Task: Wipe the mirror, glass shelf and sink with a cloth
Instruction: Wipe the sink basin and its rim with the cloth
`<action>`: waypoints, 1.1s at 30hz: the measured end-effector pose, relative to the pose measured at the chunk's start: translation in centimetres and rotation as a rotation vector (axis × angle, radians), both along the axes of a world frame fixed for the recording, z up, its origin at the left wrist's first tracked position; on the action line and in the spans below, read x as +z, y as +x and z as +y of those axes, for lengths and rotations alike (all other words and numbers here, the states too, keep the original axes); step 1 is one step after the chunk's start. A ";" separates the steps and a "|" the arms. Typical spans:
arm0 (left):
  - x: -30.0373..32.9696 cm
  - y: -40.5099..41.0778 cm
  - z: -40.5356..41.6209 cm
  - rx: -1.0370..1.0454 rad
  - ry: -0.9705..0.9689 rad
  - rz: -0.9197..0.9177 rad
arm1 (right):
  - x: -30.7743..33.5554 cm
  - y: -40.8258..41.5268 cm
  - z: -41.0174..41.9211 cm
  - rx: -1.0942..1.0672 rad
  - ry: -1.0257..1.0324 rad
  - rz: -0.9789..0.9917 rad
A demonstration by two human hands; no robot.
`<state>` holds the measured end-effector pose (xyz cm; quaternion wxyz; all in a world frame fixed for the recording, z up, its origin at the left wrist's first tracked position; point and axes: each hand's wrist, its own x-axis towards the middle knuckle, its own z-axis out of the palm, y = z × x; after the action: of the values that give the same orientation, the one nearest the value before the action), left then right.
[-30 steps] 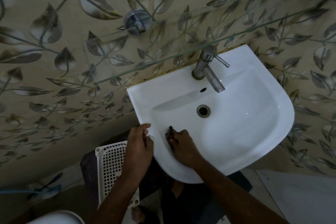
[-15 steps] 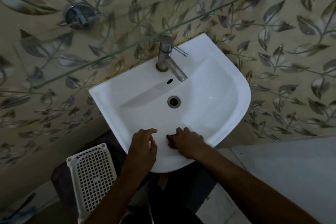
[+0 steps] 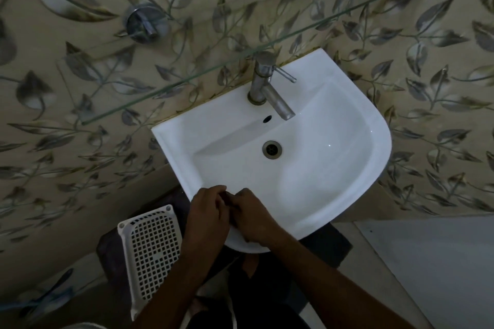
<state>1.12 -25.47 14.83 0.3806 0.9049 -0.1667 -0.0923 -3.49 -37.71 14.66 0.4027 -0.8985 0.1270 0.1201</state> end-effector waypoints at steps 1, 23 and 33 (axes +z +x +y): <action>0.3 0.2 0.3 0.033 -0.009 -0.025 | 0.4 -0.1 -0.1 -0.026 0.036 -0.023; 3.3 2.0 6.9 0.249 0.014 0.066 | 0.9 13.5 5.5 0.063 -0.438 -0.255; 2.8 1.2 7.9 0.233 -0.032 0.114 | 0.7 2.0 5.7 0.099 -0.358 -0.273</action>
<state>2.37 -17.56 17.62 0.4122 0.9052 -0.0400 -0.0960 -1.46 -32.01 15.38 0.2439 -0.9687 0.0462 -0.0073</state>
